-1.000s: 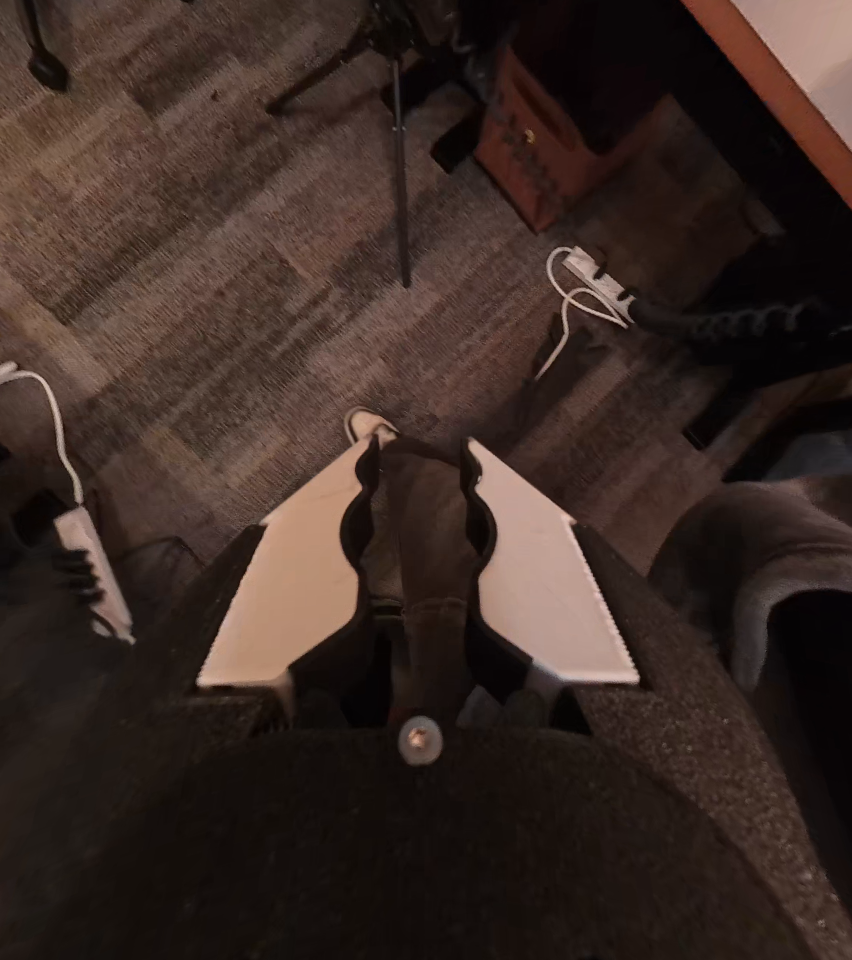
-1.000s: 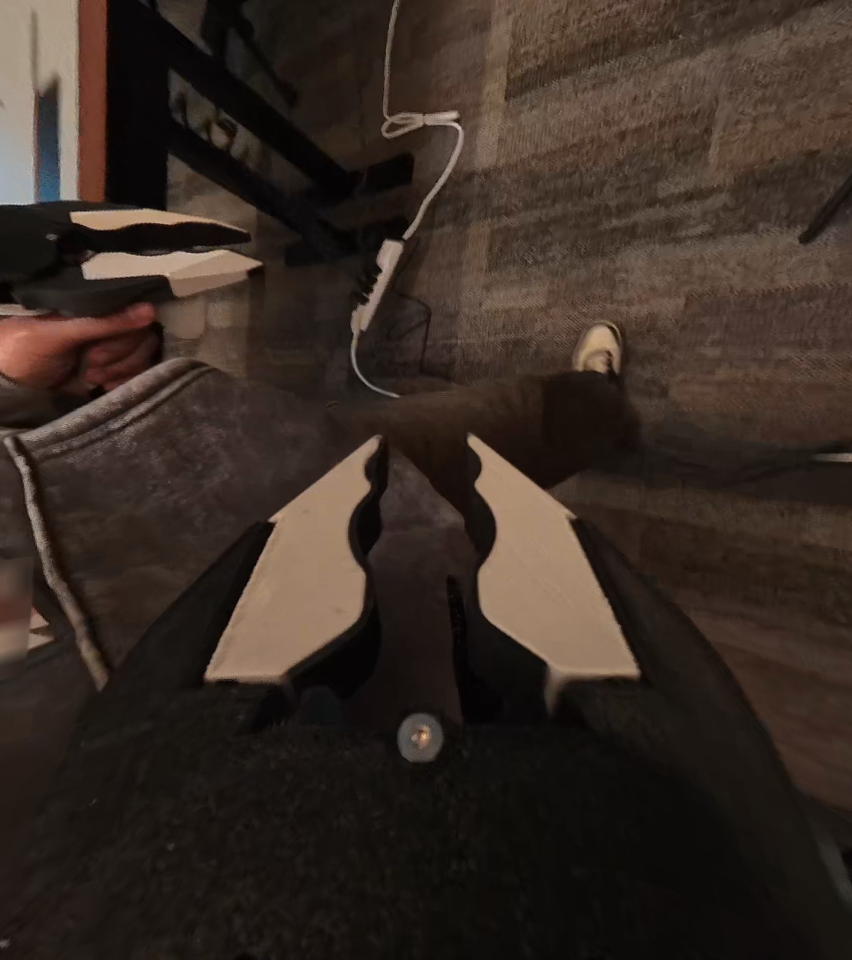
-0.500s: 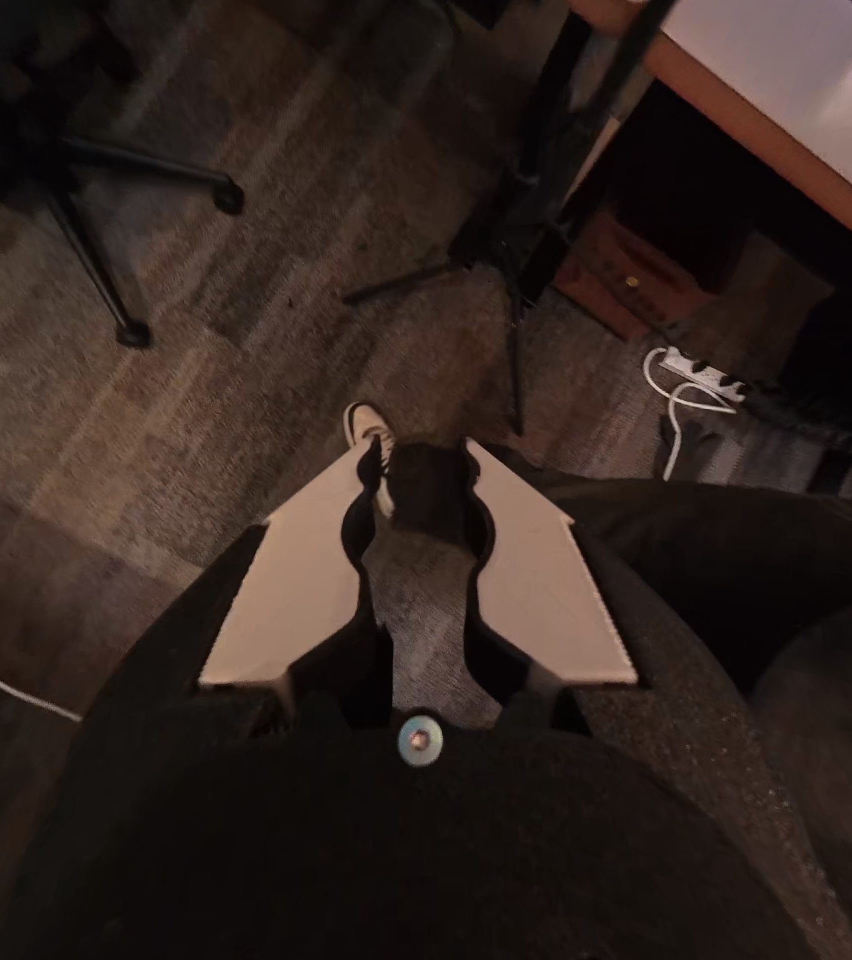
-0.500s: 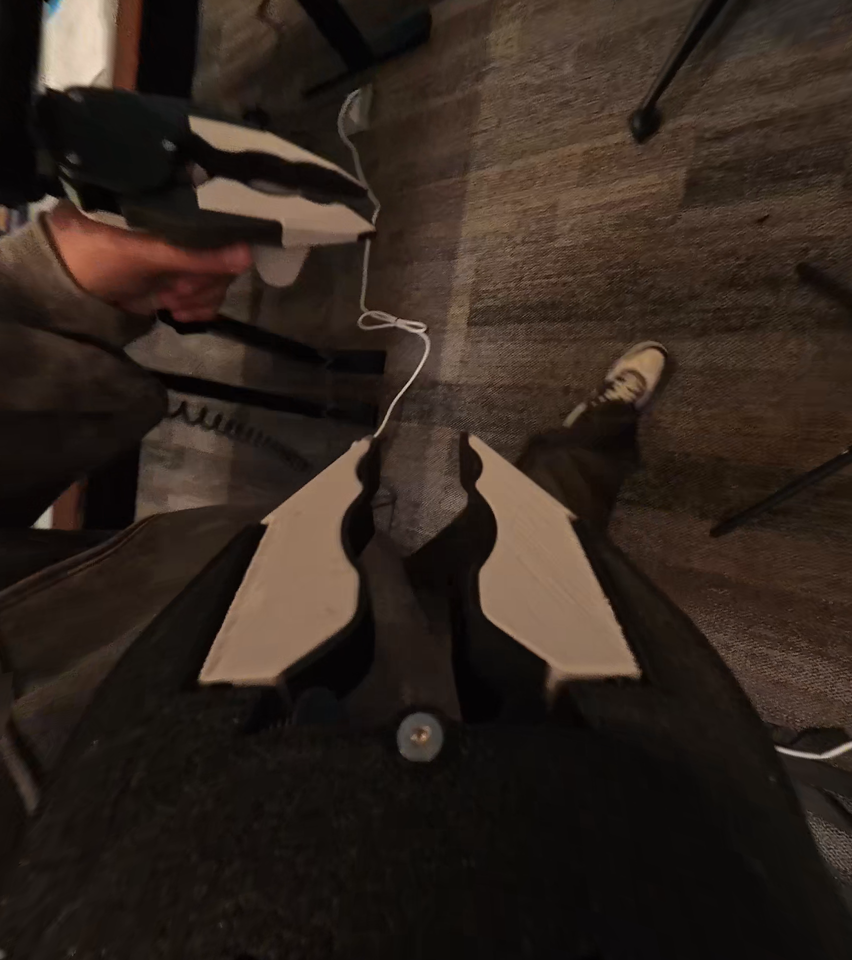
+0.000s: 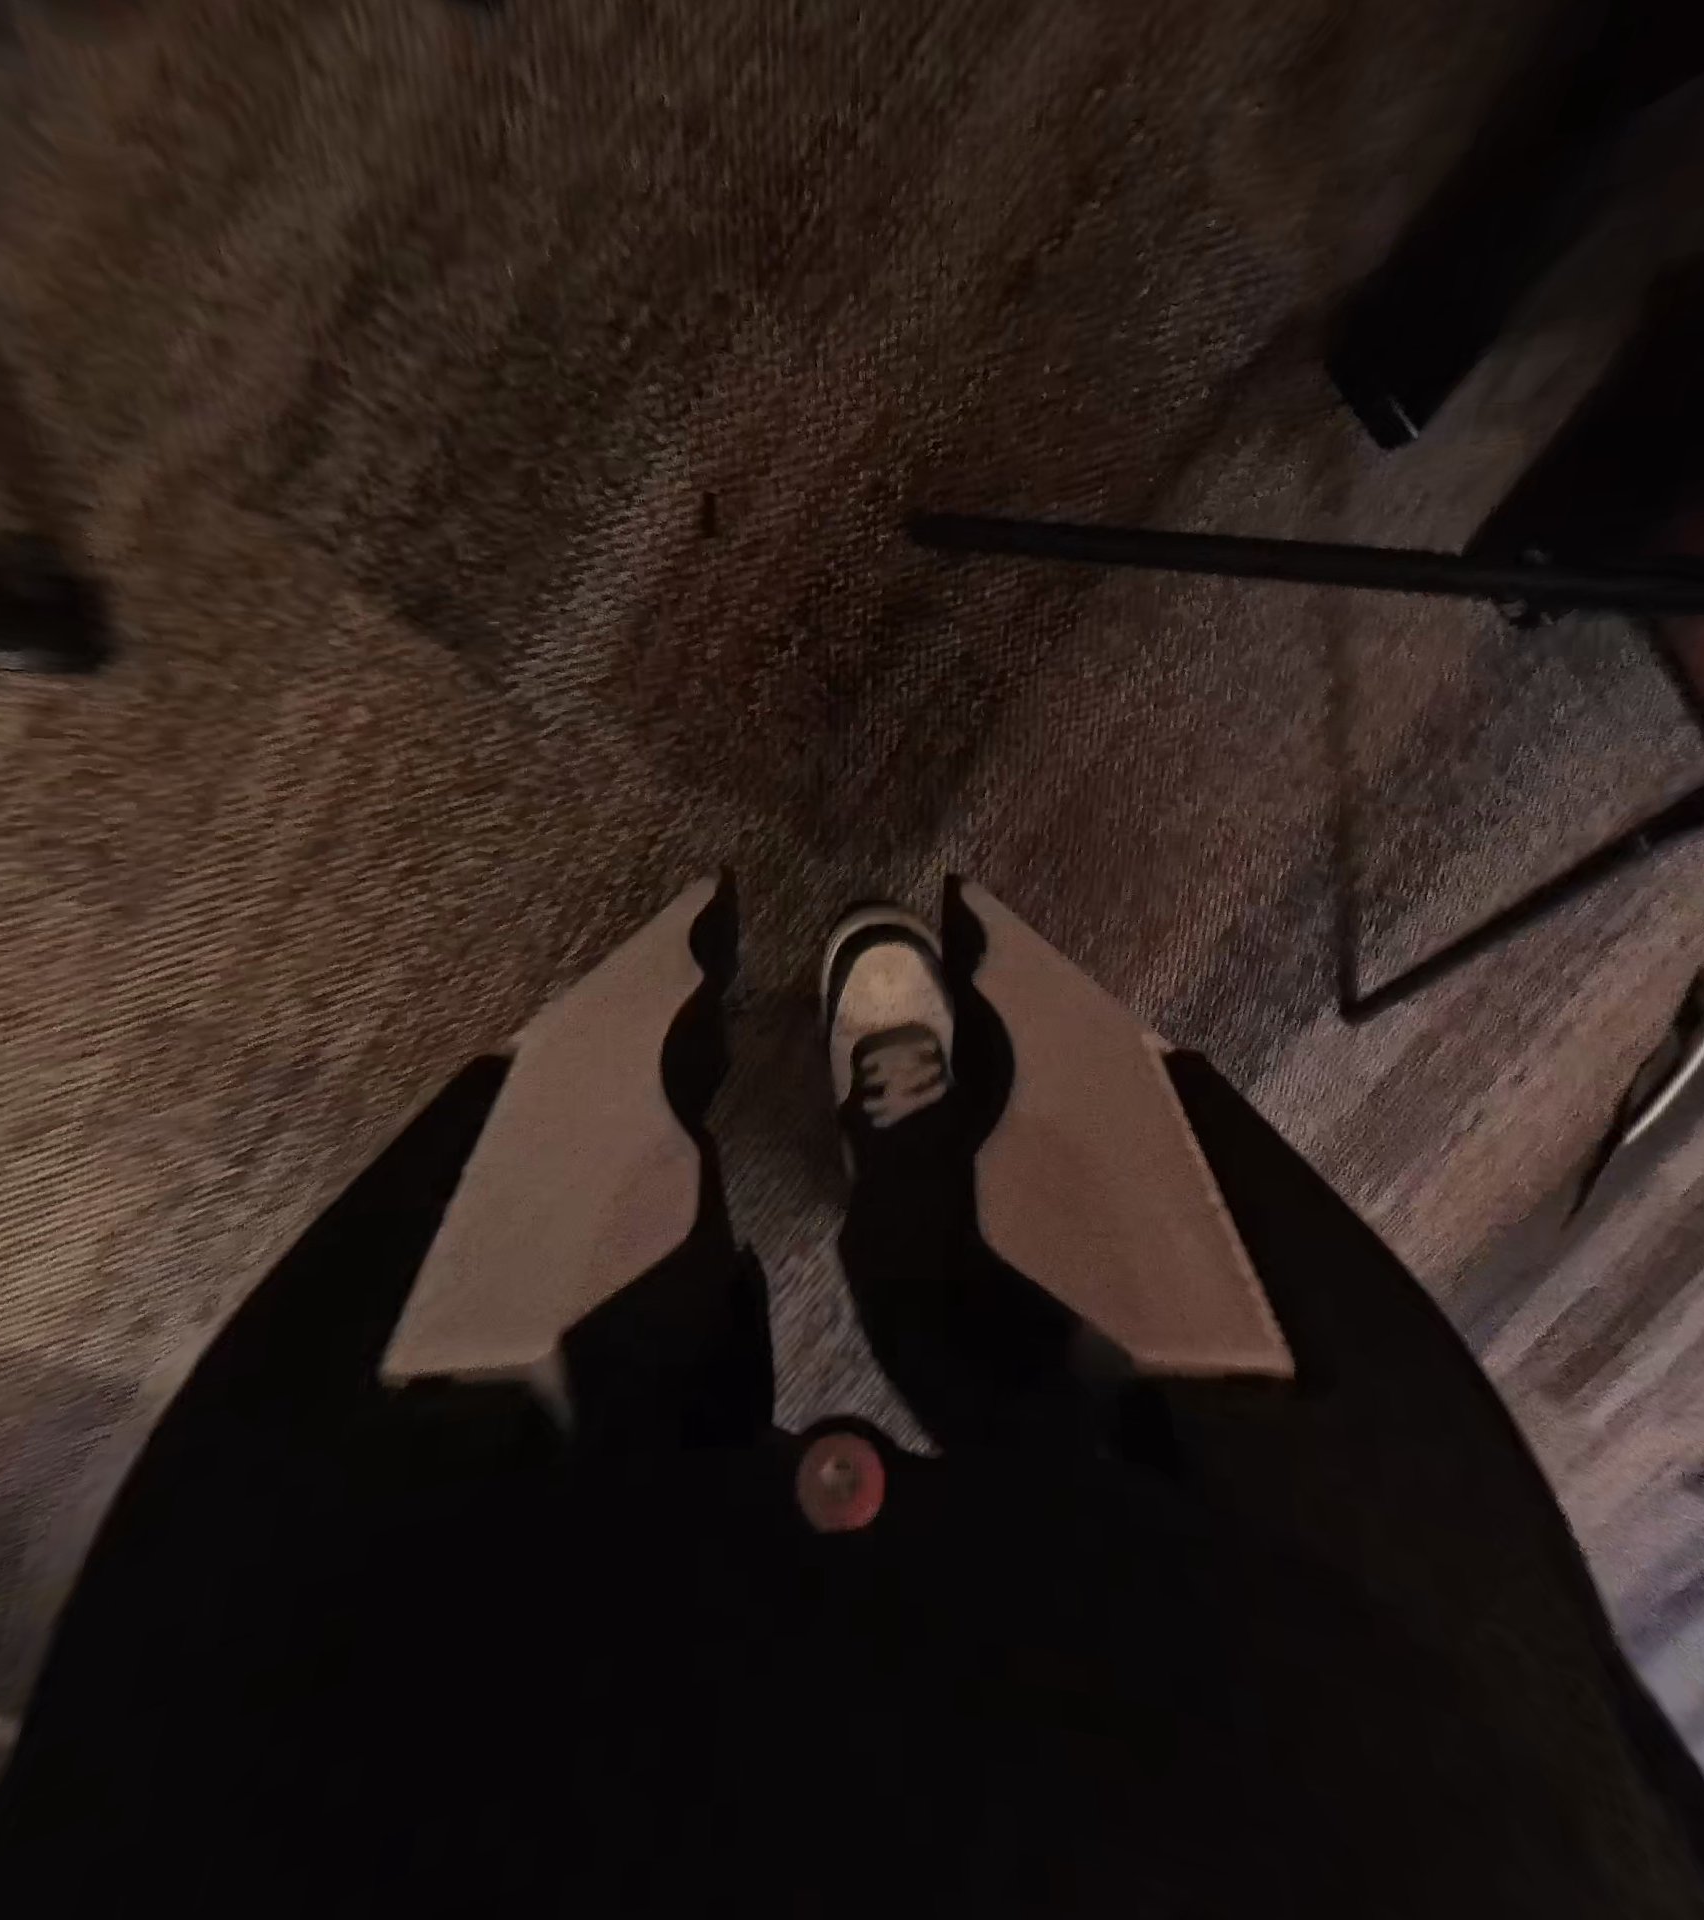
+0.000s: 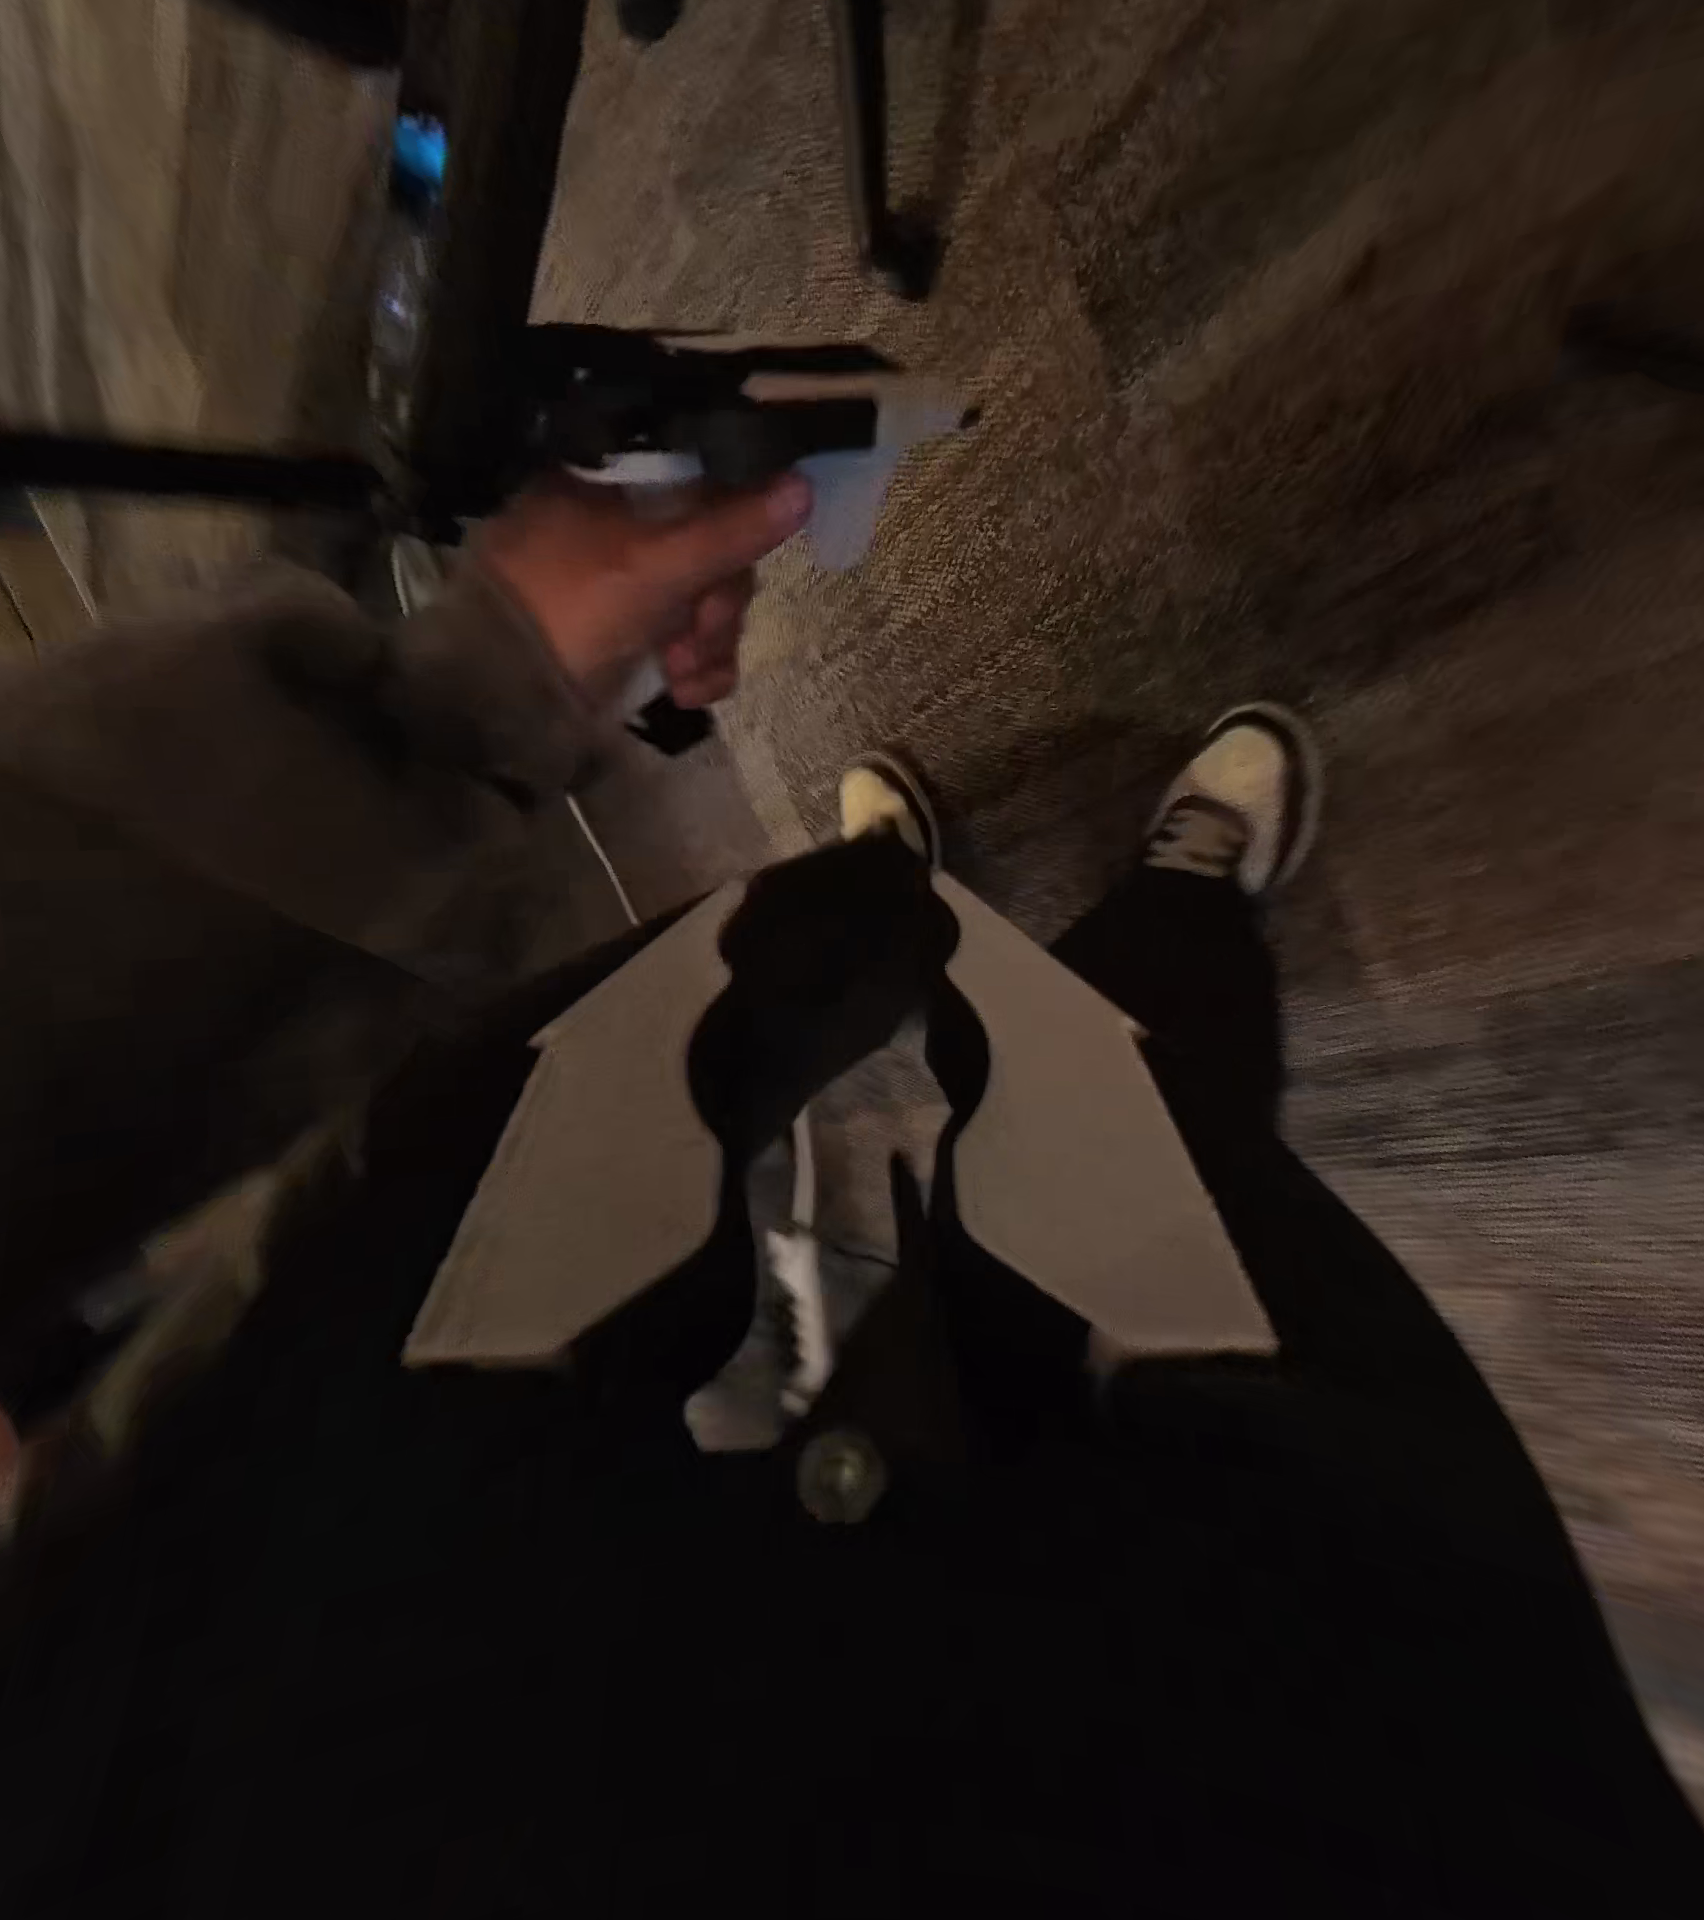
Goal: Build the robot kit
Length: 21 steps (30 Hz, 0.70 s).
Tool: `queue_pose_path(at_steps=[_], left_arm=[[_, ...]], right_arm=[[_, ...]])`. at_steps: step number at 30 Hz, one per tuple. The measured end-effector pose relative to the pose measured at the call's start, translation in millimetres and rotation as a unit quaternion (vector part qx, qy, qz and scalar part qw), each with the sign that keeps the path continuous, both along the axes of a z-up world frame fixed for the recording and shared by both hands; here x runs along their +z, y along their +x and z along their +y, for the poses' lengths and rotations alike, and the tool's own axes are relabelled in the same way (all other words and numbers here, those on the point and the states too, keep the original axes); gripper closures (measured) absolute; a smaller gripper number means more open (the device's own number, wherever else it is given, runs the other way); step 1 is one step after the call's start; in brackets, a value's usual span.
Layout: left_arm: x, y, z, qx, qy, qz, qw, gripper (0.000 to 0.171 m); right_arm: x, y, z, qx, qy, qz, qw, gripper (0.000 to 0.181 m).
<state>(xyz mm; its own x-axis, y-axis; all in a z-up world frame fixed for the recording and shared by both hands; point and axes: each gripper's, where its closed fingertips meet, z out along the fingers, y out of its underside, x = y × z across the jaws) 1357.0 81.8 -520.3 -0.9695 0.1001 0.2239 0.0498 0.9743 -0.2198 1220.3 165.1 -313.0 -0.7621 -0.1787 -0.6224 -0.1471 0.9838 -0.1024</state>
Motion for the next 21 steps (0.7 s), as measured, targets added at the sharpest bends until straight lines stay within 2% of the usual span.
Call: queue_pose_path(at_steps=[3,6,8,10,12,15,18,21], left_arm=[[-116.9,-0.7,-37.6,0.018,0.027,0.003,0.999,0.134],[-220.4,0.7,-69.0,0.009,0.031,-0.027,0.999,0.139],[-276.0,-4.5,-86.0,-0.010,0.023,-0.034,0.999,0.140],[-319.8,-15.2,-94.1,-0.053,0.019,-0.028,0.998,0.142],[-347.5,-23.9,-101.2,-0.098,-0.009,-0.027,0.995,0.148],[-376.2,-25.1,-102.6,-0.135,-0.042,-0.037,0.989,0.149],[-395.9,-15.1,-102.2,-0.103,-0.039,-0.046,0.993,0.149],[-397.3,-13.0,-107.6,-0.063,-0.055,-0.036,0.996,0.159]], right_arm=[[-101.3,38.0,3.4,-0.149,0.076,-0.003,0.986,0.158],[-186.0,50.3,10.9,-0.193,0.090,0.047,0.976,0.157],[-223.6,56.0,16.0,-0.211,0.121,0.063,0.968,0.153],[-236.9,72.5,9.8,-0.246,0.150,0.029,0.957,0.151],[-232.6,94.4,-1.2,-0.250,0.153,-0.017,0.956,0.152],[-225.7,117.4,1.2,-0.207,0.149,-0.032,0.966,0.151],[-218.6,135.2,6.9,-0.211,0.169,-0.078,0.960,0.152],[-218.6,137.6,15.9,-0.218,0.201,-0.100,0.950,0.152]])
